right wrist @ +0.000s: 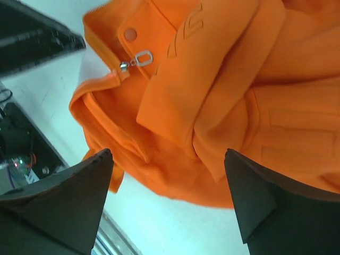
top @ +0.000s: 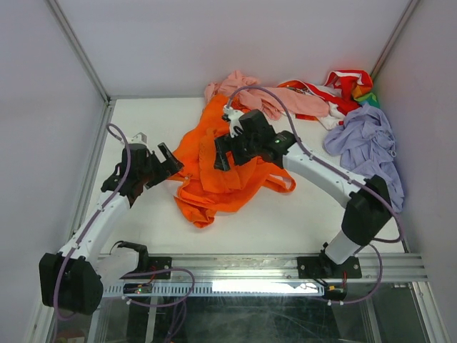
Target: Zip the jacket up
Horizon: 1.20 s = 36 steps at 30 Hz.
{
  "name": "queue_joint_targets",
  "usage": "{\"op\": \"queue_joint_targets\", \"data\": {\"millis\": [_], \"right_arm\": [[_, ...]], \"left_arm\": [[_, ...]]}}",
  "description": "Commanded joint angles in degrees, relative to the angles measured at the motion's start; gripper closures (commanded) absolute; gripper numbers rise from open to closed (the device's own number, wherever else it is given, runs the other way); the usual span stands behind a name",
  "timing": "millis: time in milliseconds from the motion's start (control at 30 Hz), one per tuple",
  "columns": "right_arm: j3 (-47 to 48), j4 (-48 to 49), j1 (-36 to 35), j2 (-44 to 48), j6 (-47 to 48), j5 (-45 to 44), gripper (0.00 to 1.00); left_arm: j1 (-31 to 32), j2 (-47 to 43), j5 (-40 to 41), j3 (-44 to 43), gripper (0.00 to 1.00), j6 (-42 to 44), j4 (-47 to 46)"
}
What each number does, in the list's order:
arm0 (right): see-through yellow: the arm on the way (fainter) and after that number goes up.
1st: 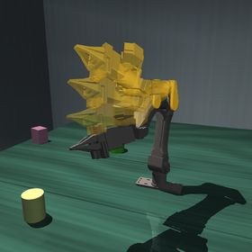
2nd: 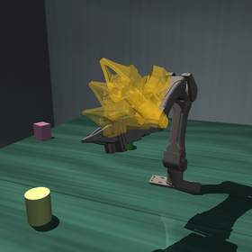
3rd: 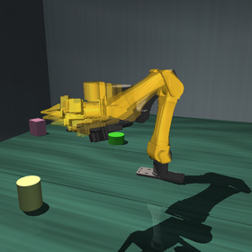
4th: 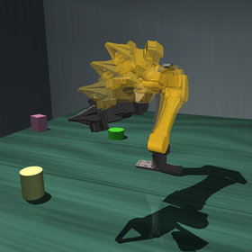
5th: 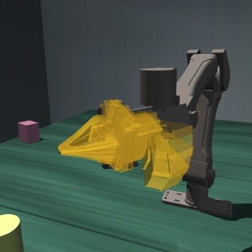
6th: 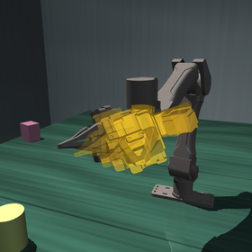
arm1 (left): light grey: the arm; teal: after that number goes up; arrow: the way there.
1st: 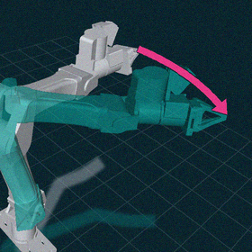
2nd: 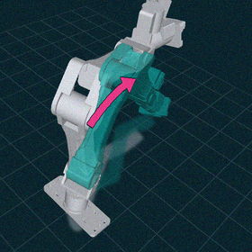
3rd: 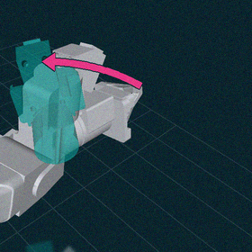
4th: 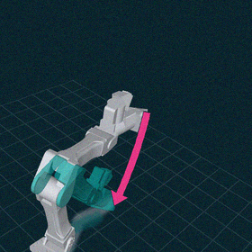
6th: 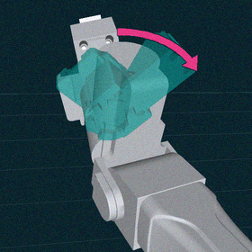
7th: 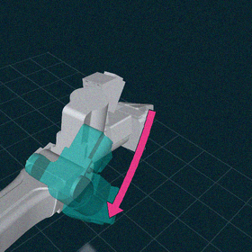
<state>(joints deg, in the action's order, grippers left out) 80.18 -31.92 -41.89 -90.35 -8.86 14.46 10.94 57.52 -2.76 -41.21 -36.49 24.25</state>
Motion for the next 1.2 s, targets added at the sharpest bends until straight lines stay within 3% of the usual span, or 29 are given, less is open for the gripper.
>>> {"op": "queue_joint_targets", "data": {"millis": [0,267,333,367,500,533,800,967,1067,1167], "right_arm": [[3.26,12.94,-1.0,-5.93,-9.41,-4.36,0.11],[11.3,18.48,-1.0,-19.35,-11.57,-8.55,0.12],[11.59,18.36,-1.0,-21.11,-11.26,-9.53,0.19],[11.46,18.01,-1.0,-21.47,-10.77,-10.05,0.26],[8.96,14.71,1.72,-17.62,-9.32,-10.56,0.9],[6.91,13.98,3.24,-14.94,-8.8,-11.35,1.0],[-7.0,5.23,17.54,8.17,-4.78,-21.86,1.0],[-14.21,-3.27,27.15,13.7,-11.85,-31.82,0.98],[-16.53,-6.03,30.14,15.36,-14.14,-34.4,0.59],[-17.59,-3.91,30.0,18.08,-11.8,-28.25,0.37]], "left_arm": [[0.55,0.39,-2.57,-1.49,0.01,0.89,1.29],[0.51,1.72,-2.42,-0.97,0.01,1.67,1.37],[0.49,2.0,-2.29,-1.23,0.01,1.93,1.7],[0.56,1.88,-1.76,-1.17,0.01,2.11,1.72],[0.44,1.41,-0.64,-1.7,0.01,3.45,2.17],[0.5,1.5,-0.67,-1.8,0.01,3.63,2.34],[0.53,3.35,-1.82,-2.23,0.01,4.45,2.47],[0.49,5.75,-1.25,-3.23,0.01,5.61,2.39],[0.34,7.39,0.44,-3.59,0.01,5.82,2.17],[-0.46,9.38,1.52,-3.37,0.01,5.61,0.91]]}}
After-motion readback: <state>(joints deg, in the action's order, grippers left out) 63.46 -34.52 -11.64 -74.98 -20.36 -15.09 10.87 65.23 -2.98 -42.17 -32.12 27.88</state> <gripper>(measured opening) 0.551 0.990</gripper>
